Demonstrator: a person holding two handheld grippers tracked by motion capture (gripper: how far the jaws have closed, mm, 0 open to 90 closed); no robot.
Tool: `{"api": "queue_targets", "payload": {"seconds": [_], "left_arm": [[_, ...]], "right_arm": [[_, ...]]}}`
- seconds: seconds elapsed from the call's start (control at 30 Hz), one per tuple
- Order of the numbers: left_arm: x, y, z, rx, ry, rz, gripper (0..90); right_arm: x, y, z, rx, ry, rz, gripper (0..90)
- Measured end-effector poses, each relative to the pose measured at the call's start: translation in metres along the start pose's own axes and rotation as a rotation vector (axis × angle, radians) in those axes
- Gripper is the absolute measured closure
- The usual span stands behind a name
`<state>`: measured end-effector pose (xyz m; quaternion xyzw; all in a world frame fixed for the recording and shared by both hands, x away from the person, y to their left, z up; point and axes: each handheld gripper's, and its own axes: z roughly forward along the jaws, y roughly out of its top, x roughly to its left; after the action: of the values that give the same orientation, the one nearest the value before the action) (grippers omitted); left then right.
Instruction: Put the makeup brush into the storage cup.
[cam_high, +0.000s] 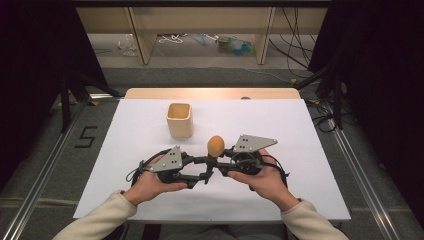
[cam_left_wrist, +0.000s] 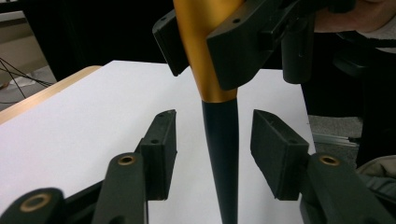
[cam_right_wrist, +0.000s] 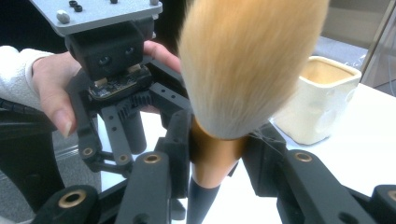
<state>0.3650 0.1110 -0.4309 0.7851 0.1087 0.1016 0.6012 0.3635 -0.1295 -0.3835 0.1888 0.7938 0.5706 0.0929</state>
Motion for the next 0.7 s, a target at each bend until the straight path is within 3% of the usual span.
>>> {"api": "queue_targets", "payload": {"seconds": [0.37, 0.4, 0.43, 0.63, 0.67, 0.7], "left_arm": [[-0.0004, 0.0005, 0.0039, -0.006, -0.013, -0.029, 59.5], [-0.0013, 0.0002, 0.0044, -0.008, -0.009, -0.051, 59.9], [-0.0001, 0.0004, 0.0050, -0.010, -0.014, -0.041, 60.4], [-0.0005, -0.0003, 0.0083, -0.015, -0.017, -0.066, 64.0], [-0.0017, -0.0006, 0.0085, -0.017, -0.013, -0.085, 64.7], [-0.0010, -0.0004, 0.0086, -0.018, -0.015, -0.076, 65.7]], "right_arm": [[0.0016, -0.0001, 0.0006, 0.009, 0.006, -0.005, 66.0], [0.0021, -0.0001, 0.0006, 0.014, 0.011, 0.003, 65.9], [0.0024, -0.0001, 0.0010, 0.011, 0.010, 0.002, 66.0], [0.0033, 0.0001, 0.0032, 0.013, 0.010, -0.011, 66.0], [0.0034, 0.0002, 0.0034, 0.018, 0.012, -0.009, 66.0], [0.0035, 0.0003, 0.0036, 0.019, 0.012, -0.010, 66.0]]}}
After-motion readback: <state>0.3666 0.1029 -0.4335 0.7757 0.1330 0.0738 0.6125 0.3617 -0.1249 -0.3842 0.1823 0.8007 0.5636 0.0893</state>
